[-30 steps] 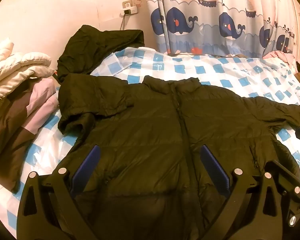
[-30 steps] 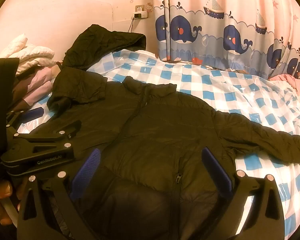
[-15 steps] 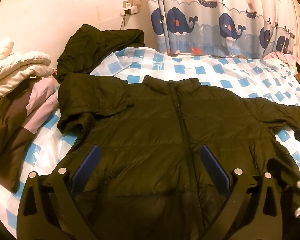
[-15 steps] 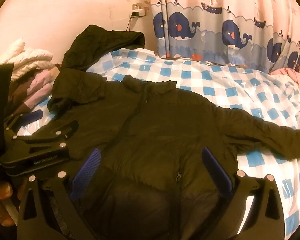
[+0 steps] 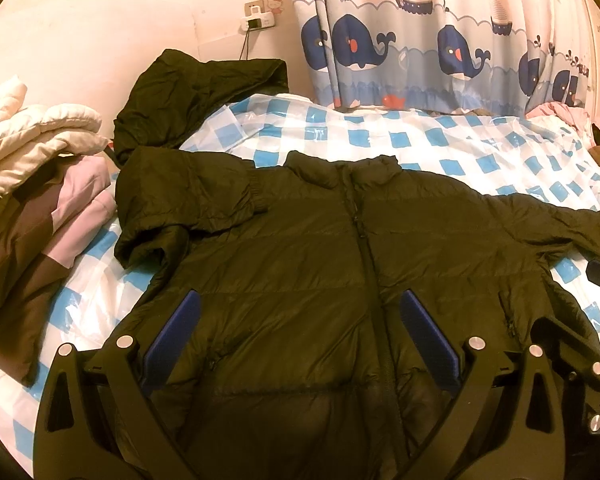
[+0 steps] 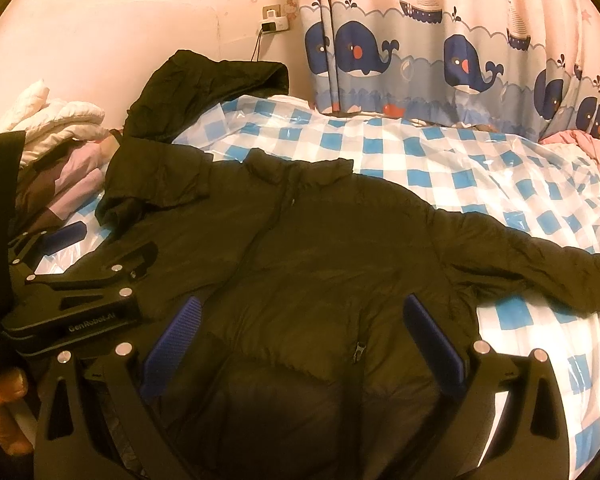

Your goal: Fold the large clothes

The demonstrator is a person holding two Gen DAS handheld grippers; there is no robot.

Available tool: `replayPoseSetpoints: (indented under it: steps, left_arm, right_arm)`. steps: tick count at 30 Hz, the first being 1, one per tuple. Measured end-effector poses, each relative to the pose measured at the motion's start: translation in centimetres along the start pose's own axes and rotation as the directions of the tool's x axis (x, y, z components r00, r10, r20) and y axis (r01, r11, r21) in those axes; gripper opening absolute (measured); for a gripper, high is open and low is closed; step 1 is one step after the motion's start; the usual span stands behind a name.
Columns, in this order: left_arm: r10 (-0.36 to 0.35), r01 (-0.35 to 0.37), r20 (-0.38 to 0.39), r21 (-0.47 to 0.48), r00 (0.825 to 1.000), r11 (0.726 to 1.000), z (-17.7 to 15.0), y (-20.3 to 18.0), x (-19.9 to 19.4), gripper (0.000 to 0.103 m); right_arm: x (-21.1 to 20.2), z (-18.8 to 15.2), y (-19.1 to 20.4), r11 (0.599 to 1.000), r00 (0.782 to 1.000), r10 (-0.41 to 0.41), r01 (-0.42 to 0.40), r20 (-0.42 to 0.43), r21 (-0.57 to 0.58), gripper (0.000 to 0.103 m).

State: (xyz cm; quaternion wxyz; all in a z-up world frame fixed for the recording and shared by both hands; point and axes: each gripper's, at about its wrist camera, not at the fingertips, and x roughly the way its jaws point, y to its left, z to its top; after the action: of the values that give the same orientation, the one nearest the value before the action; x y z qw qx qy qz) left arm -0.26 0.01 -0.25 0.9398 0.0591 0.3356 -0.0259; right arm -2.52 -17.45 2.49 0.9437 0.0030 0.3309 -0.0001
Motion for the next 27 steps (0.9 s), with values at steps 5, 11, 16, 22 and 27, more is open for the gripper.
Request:
replayPoseSetpoints:
  steps: [5, 11, 16, 22, 27]
  left_arm:
    - [-0.009, 0.009, -0.013, -0.003, 1.000, 1.000, 0.09, -0.08, -0.07, 0.096]
    - [0.000, 0.000, 0.030, 0.010, 1.000, 1.000, 0.02, -0.27, -0.35, 0.096]
    - [0.002, -0.002, 0.031, 0.013, 1.000, 1.000, -0.05, -0.31, -0.34, 0.096]
    - [0.002, -0.003, 0.042, 0.017, 0.999, 1.000, 0.00, -0.45, -0.40, 0.096]
    - [0.000, -0.001, 0.053, 0.011, 0.999, 1.000, -0.06, -0.57, -0.45, 0.096]
  right_arm:
    - [0.04, 0.06, 0.06, 1.000, 1.000, 0.000, 0.000, 0.000, -0.001, 0.098]
    - [0.17, -0.04, 0.24, 1.000, 1.000, 0.004, -0.004, -0.002, -0.001, 0.098]
    - [0.24, -0.12, 0.36, 1.000, 1.000, 0.006, -0.006, -0.005, 0.000, 0.098]
    - [0.26, -0.13, 0.48, 1.000, 1.000, 0.006, -0.006, -0.005, 0.000, 0.098]
    - [0.25, 0.00, 0.53, 1.000, 1.000, 0.005, -0.005, -0.002, 0.003, 0.098]
